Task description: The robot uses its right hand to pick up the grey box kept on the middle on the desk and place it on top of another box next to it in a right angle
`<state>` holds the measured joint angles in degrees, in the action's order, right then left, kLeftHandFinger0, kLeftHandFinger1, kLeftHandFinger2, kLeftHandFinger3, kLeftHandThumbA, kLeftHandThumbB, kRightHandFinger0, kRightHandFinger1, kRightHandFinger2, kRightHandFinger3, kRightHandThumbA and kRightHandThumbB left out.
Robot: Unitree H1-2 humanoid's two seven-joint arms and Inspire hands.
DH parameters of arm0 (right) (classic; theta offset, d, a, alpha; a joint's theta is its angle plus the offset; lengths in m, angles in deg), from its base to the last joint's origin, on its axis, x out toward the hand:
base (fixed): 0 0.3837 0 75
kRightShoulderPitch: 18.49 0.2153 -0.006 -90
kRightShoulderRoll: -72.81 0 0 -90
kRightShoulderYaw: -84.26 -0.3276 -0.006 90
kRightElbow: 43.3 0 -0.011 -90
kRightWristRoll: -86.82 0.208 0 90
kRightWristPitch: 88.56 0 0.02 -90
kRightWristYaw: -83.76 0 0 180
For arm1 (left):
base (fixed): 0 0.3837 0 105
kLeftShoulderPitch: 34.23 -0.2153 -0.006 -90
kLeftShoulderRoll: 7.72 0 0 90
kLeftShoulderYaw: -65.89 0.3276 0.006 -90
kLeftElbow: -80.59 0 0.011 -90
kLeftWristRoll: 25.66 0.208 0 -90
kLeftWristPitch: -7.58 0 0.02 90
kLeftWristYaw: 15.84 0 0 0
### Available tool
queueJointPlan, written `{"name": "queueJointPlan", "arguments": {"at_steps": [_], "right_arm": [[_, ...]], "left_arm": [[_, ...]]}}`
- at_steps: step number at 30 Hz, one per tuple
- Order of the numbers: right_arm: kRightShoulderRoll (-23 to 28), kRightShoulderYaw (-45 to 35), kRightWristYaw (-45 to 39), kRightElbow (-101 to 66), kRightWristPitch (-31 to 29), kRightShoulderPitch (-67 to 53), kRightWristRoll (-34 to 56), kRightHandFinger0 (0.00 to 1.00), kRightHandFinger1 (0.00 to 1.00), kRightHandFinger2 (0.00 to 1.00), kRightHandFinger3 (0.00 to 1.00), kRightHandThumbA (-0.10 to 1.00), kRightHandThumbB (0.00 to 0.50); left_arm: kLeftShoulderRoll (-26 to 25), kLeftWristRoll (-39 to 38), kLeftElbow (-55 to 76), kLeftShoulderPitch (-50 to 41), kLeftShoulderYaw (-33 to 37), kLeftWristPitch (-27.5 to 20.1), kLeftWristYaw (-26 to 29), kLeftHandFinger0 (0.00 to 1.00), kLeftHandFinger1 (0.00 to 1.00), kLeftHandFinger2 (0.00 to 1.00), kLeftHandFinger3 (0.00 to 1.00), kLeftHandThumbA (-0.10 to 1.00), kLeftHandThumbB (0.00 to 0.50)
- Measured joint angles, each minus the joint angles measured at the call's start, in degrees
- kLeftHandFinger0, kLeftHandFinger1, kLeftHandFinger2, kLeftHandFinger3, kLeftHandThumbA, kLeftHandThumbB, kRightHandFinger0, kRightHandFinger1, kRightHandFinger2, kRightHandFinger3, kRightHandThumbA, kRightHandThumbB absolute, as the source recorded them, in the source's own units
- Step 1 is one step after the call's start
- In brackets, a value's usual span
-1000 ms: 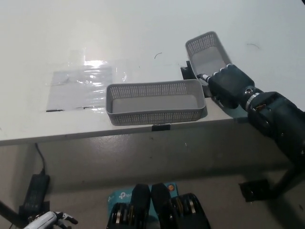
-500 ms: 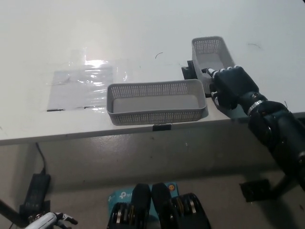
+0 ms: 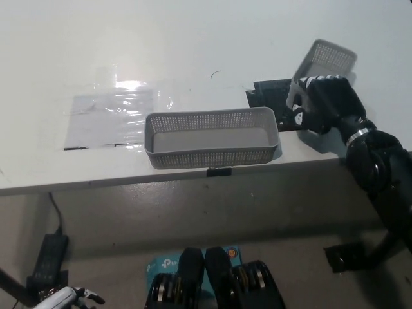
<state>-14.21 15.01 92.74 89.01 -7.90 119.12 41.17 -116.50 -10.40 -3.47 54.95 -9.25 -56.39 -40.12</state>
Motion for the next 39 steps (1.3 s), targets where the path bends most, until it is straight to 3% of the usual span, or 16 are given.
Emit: {"name": "queueJointPlan", "arguments": {"at_steps": [1,4,7,11,19,20,21,22,24,25,27,28,31,39], "right_arm": [[0.09,-0.12,0.0,-0.15,0.0,0.1,0.0,0.0,0.12,0.42,0.25,-0.1,0.27],[0.58,-0.68,-0.3,-2.26,0.14,0.17,0.02,0.0,0.04,0.35,0.17,-0.1,0.282],[0.98,-1.05,-0.65,-4.26,0.16,0.46,0.08,0.0,0.04,0.35,0.15,-0.1,0.306],[1.44,-1.19,-1.54,-6.8,0.14,0.54,0.32,0.0,0.05,0.37,0.15,-0.1,0.262],[1.76,-1.17,-4.15,-11.29,0.33,0.58,0.54,0.0,0.06,0.39,0.2,-0.1,0.217],[1.7,-1.17,-4.75,-12.39,0.46,0.62,0.65,0.0,0.06,0.39,0.2,-0.1,0.215],[1.67,-1.17,-5.12,-12.81,0.53,0.65,0.77,0.0,0.04,0.36,0.16,-0.1,0.255],[1.48,-1.16,-5.71,-13.91,0.66,0.75,0.95,0.0,0.04,0.37,0.16,-0.1,0.262],[1.1,-1.11,-6.45,-15.48,0.97,0.85,1.08,0.0,0.07,0.4,0.2,-0.1,0.265],[0.81,-1.02,-7.13,-16.75,1.21,0.86,1.13,0.0,0.08,0.42,0.23,-0.1,0.237],[0.21,-0.84,-8.5,-19.02,1.6,0.86,1.31,0.0,0.06,0.39,0.24,-0.1,0.233],[-0.15,-0.72,-9.06,-19.95,1.73,0.85,1.39,0.0,0.01,0.32,0.12,-0.1,0.234],[-1.38,0.12,-10.66,-22.96,2.13,0.61,1.58,0.0,0.0,0.29,0.02,-0.1,0.298],[-4.88,2.71,-13.1,-27.91,2.17,-3.27,1.83,0.0,0.0,0.22,0.0,-0.1,0.319]], "left_arm": [[0.0,0.01,0.0,0.0,-0.01,0.0,0.0,0.45,0.44,0.6,0.73,0.32,0.341],[0.0,-0.01,-0.01,-0.02,-0.05,-0.01,0.0,0.46,0.45,0.61,0.72,0.33,0.345],[0.0,0.0,-0.03,-0.02,-0.05,-0.01,0.0,0.45,0.44,0.59,0.71,0.33,0.345],[0.0,0.02,-0.02,-0.05,-0.05,0.0,0.0,0.5,0.5,0.67,0.77,0.31,0.341],[0.0,0.04,-0.03,-0.2,-0.06,0.03,0.0,0.44,0.42,0.59,0.75,0.31,0.332],[0.0,0.04,-0.03,-0.21,-0.07,0.04,0.0,0.44,0.42,0.58,0.75,0.31,0.332],[0.0,0.03,-0.03,-0.21,-0.07,0.04,0.0,0.41,0.4,0.57,0.71,0.32,0.34],[0.0,0.02,-0.06,-0.21,-0.07,0.04,0.0,0.41,0.4,0.57,0.71,0.33,0.34],[0.0,0.03,-0.14,-0.2,-0.06,0.04,0.0,0.4,0.4,0.55,0.69,0.33,0.35],[0.0,0.03,-0.14,-0.2,-0.07,0.03,0.0,0.4,0.4,0.55,0.71,0.32,0.353],[0.0,0.06,-0.14,-0.21,-0.07,0.04,0.0,0.43,0.43,0.59,0.74,0.35,0.348],[-0.01,0.08,-0.14,-0.18,-0.01,0.04,0.0,0.46,0.45,0.62,0.77,0.36,0.355],[-0.01,0.23,-0.14,-0.18,0.16,0.03,0.0,0.47,0.46,0.63,0.78,0.36,0.346],[-0.01,0.49,-0.04,-0.26,0.09,0.1,-0.01,0.4,0.4,0.59,0.76,0.31,0.333]]}}
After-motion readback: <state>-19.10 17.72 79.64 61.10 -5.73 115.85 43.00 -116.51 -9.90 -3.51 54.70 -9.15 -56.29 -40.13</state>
